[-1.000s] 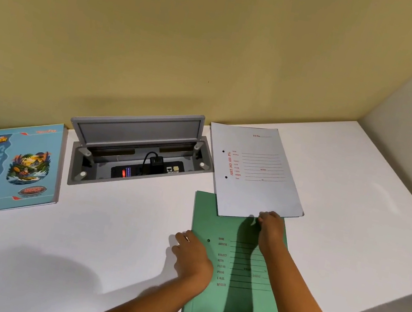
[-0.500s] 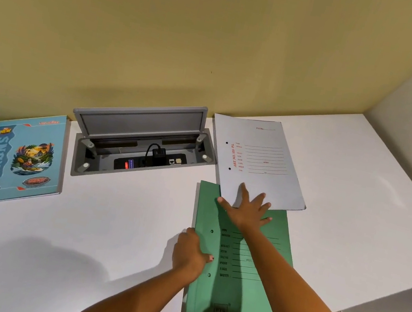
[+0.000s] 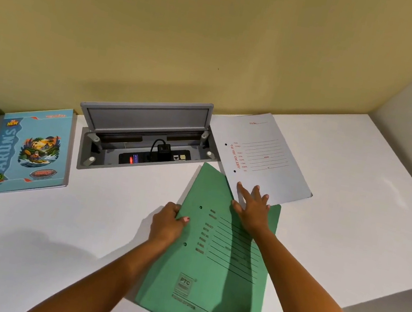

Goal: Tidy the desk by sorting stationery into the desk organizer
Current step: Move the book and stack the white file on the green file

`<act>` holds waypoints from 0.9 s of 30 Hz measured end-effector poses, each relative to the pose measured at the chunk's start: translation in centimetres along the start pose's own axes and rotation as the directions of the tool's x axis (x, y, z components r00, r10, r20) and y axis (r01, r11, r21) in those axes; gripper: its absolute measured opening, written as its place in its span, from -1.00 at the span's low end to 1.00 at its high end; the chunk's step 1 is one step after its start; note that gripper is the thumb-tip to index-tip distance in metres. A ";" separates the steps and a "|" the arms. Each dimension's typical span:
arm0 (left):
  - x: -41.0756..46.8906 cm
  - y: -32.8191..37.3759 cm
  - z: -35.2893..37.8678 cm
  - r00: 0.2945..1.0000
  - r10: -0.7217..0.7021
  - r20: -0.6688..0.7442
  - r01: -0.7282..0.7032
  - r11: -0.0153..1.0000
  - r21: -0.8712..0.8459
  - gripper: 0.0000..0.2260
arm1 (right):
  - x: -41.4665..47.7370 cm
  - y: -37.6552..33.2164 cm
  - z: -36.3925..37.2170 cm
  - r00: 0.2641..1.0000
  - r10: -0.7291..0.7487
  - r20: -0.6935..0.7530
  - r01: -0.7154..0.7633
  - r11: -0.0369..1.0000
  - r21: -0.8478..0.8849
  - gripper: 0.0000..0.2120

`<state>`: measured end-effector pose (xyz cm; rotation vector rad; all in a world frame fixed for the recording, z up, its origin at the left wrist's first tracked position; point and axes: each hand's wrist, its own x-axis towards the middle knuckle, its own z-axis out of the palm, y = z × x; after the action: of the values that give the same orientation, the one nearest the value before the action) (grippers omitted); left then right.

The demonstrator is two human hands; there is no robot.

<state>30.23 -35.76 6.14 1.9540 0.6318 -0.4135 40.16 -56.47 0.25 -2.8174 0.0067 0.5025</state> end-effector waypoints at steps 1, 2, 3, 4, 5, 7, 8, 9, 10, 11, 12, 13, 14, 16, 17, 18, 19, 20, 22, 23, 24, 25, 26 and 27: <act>0.3 0.1 -0.7 1.000 -0.003 -0.002 0.003 1.000 0.010 -0.84 | -0.1 -0.1 0.1 1.000 -0.001 -0.001 0.001 1.000 0.012 -0.46; 0.5 0.1 -1.3 1.000 -0.004 -0.004 0.004 1.000 0.013 -0.86 | -0.1 -0.3 0.2 1.000 -0.002 -0.001 0.002 1.000 0.020 -0.45; 0.6 0.1 -2.0 1.000 -0.002 -0.009 0.002 1.000 0.011 -0.87 | -0.1 -0.6 0.2 1.000 -0.004 0.000 0.004 1.000 0.022 -0.45; 0.7 0.1 -2.6 1.000 0.002 -0.013 -0.002 1.000 0.006 -0.87 | 0.0 -1.0 0.2 1.000 -0.007 0.001 0.007 1.000 0.020 -0.44; 0.7 0.1 -3.3 1.000 0.003 -0.013 -0.003 1.000 0.002 -0.87 | 0.2 -1.3 0.2 1.000 -0.009 0.000 0.009 1.000 0.012 -0.44; 0.8 0.0 -4.7 1.000 -0.003 0.001 0.003 1.000 -0.002 -0.86 | 0.5 -1.8 0.2 1.000 -0.004 -0.005 0.004 1.000 -0.022 -0.43; 0.7 -0.1 -5.4 1.000 -0.010 0.009 0.010 1.000 -0.009 -0.86 | 0.5 -1.9 0.3 1.000 -0.001 -0.008 0.000 0.999 -0.039 -0.42; 0.7 -0.2 -6.2 1.000 -0.018 0.017 0.018 1.000 -0.013 -0.86 | 0.5 -2.0 0.3 1.000 0.003 -0.009 -0.003 0.999 -0.045 -0.42; 0.7 -0.4 -7.0 1.000 -0.019 0.021 0.020 1.000 -0.016 -0.86 | 0.5 -2.0 0.4 1.000 0.004 -0.007 -0.004 0.999 -0.039 -0.41; 0.7 -0.4 -7.9 1.000 -0.016 0.022 0.017 1.000 -0.020 -0.86 | 0.4 -2.0 0.5 1.000 0.002 -0.002 -0.002 1.000 -0.027 -0.40; 0.6 -0.5 -8.7 1.000 -0.008 0.020 0.009 1.000 -0.022 -0.86 | 0.4 -2.0 0.6 1.000 0.001 0.002 -0.001 1.000 -0.011 -0.40; 0.5 -0.4 -9.5 1.000 -0.001 0.018 0.001 1.000 -0.022 -0.87 | 0.4 -1.9 0.6 1.000 0.003 0.007 -0.003 1.000 0.009 -0.40; 0.5 -0.4 -10.2 1.000 0.005 0.012 -0.005 1.000 -0.027 -0.87 | 0.4 -1.9 0.7 1.000 0.007 0.009 -0.007 0.999 0.038 -0.39; 0.5 -0.1 -11.5 1.000 0.015 -0.006 -0.015 0.998 -0.060 -0.88 | 0.4 -1.7 0.7 1.000 0.006 0.001 -0.007 0.992 0.130 -0.38; 0.4 0.1 -12.1 1.000 0.024 -0.019 -0.025 0.997 -0.070 -0.88 | 0.2 -1.6 0.6 1.000 0.002 -0.014 0.000 0.981 0.196 -0.38; 0.3 0.5 -12.6 0.999 0.041 -0.036 -0.043 0.997 -0.067 -0.88 | 0.0 -1.4 0.6 0.999 0.000 -0.036 0.010 0.962 0.274 -0.39; 0.3 0.8 -13.1 0.997 0.062 -0.052 -0.065 0.997 -0.053 -0.88 | -0.3 -1.2 0.5 0.998 0.006 -0.055 0.014 0.935 0.356 -0.39; 0.3 1.3 -13.6 0.994 0.085 -0.070 -0.087 0.996 -0.032 -0.87 | -0.6 -0.9 0.4 0.998 0.016 -0.067 0.014 0.904 0.427 -0.39; 0.0 2.5 -14.6 0.986 0.138 -0.097 -0.135 0.990 0.035 -0.87 | -1.1 -0.2 0.2 0.998 0.032 -0.063 0.004 0.868 0.496 -0.41; -0.1 3.2 -15.1 0.981 0.166 -0.104 -0.158 0.984 0.078 -0.87 | -1.3 0.2 0.1 0.998 0.029 -0.048 -0.002 0.873 0.488 -0.43; -0.2 4.0 -15.6 0.975 0.195 -0.110 -0.181 0.975 0.126 -0.86 | -1.4 0.6 0.1 0.999 0.021 -0.034 -0.003 0.887 0.462 -0.45; -0.3 4.7 -15.9 0.967 0.224 -0.117 -0.202 0.963 0.178 -0.85 | -1.6 1.0 0.1 1.000 0.015 -0.024 -0.003 0.900 0.435 -0.48; -0.5 5.4 -16.3 0.958 0.254 -0.130 -0.222 0.949 0.224 -0.83 | -1.8 1.2 0.1 1.000 0.012 -0.027 0.000 0.904 0.427 -0.50; -0.7 6.1 -16.6 0.948 0.282 -0.144 -0.240 0.936 0.256 -0.82 | -2.1 1.3 0.0 0.999 0.025 -0.041 -0.004 0.896 0.444 -0.53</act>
<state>33.53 -23.30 18.23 2.2863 0.4384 -0.1513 38.13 -57.80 0.60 -2.3782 0.1350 0.3811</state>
